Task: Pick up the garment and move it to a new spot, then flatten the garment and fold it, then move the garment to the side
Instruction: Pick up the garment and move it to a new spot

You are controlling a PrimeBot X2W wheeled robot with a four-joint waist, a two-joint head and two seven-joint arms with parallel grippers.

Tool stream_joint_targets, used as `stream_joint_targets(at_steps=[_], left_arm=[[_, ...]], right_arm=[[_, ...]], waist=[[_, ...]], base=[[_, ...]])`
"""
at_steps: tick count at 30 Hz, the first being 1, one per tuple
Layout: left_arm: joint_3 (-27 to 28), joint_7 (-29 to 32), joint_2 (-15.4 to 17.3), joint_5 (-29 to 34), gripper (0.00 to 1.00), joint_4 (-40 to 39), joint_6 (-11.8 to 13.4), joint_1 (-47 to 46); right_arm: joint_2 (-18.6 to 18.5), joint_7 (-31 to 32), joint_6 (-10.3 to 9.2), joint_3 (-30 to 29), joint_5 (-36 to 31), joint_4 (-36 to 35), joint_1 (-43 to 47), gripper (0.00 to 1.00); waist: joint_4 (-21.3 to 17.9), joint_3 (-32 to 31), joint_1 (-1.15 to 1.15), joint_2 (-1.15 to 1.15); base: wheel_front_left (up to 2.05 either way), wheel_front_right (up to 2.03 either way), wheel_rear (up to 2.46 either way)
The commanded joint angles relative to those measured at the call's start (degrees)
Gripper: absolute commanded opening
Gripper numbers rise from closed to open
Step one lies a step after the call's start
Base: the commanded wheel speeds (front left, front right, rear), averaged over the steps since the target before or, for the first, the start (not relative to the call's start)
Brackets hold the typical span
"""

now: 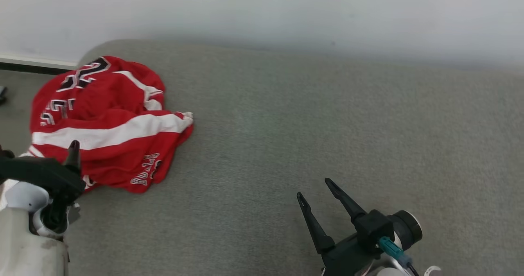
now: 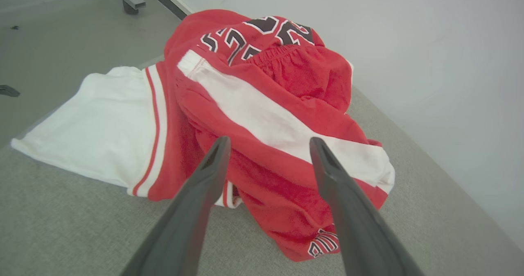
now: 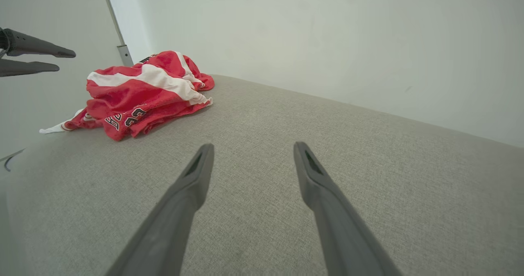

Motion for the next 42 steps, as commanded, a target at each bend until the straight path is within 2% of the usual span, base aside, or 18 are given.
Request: stream_joint_targets(at_steps=[1, 10, 16, 17, 18, 19, 22, 30, 35, 39, 42], left_arm=[[0.16, 0.28, 0.51, -0.02, 1.00, 0.88, 0.20, -1.18], [-1.90, 4.22, 3.12, 1.04, 1.00, 4.93, 0.88, -7.21], [-4.58, 8.40, 4.30, 3.34, 0.99, 7.50, 2.87, -7.55], [-5.11, 8.65, 4.37, 3.74, 0.49, 7.78, 2.89, -7.64], [-5.58, 8.48, 4.21, 4.06, 0.12, 7.94, 2.84, -7.65], [-5.91, 8.22, 4.11, 4.33, 0.00, 8.02, 2.78, -7.53], [-6.77, 7.44, 4.38, 5.09, 0.00, 7.70, 2.46, -7.19], [-8.53, 6.68, 7.71, 6.80, 0.00, 4.93, 1.08, -7.09], [-10.61, 6.80, 9.21, 8.66, 0.00, 0.47, 0.30, -8.18], [-12.40, 7.30, 9.04, 9.33, 0.00, -4.61, -0.56, -9.09], [-13.99, 7.49, 7.77, 9.66, 0.00, -8.38, -1.20, -9.98]], right_arm=[[-0.19, 0.21, -0.14, 0.13, -0.38, -0.60, -0.85, 1.00], [-0.15, 1.10, -0.14, -0.08, -1.91, -3.52, -1.98, 1.00], [-0.15, 0.55, -0.14, -0.68, -1.76, -4.07, -2.16, 1.00], [-0.15, 0.48, -0.14, -0.78, -1.60, -3.98, -2.19, 1.00], [-0.15, 0.36, -0.14, -0.95, -1.45, -3.83, -2.14, 1.00], [-0.15, 0.25, -0.14, -0.99, -1.23, -3.65, -2.08, 1.00], [-0.14, -0.18, -0.14, -0.82, -0.30, -2.91, -1.95, 1.00], [-0.15, -1.72, -0.14, 0.18, 2.83, -0.47, -0.74, 1.00], [-0.15, -2.59, -0.14, 0.73, 5.50, 1.82, 0.77, 1.00], [-0.16, -3.03, -0.14, 0.99, 7.35, 3.06, 2.06, 1.00], [-0.15, -3.26, -0.14, 1.17, 8.48, 3.58, 2.62, 1.00]], waist=[[-5.96, 6.00, -0.02, -0.01], [-9.82, 12.03, -0.02, -0.01], [-10.29, 13.58, -0.02, -0.01], [-10.23, 13.54, -0.02, -0.01], [-10.09, 13.38, -0.02, -0.01], [-9.95, 13.14, -0.02, -0.01], [-9.43, 11.72, -0.02, -0.01], [-8.56, 6.14, -0.02, -0.01], [-8.37, 0.74, -0.02, -0.01], [-9.17, -3.10, -0.02, -0.01], [-10.43, -5.42, -0.02, -0.01]], base=[[0.00, 0.00, 0.00], [0.00, 0.00, 0.00], [0.00, 0.00, 0.00], [0.00, 0.00, 0.00], [0.00, 0.00, 0.00], [0.00, 0.00, 0.00], [0.00, 0.00, 0.00], [0.00, 0.00, 0.00], [0.00, 0.00, 0.00], [0.00, 0.00, 0.00], [0.00, 0.00, 0.00]])
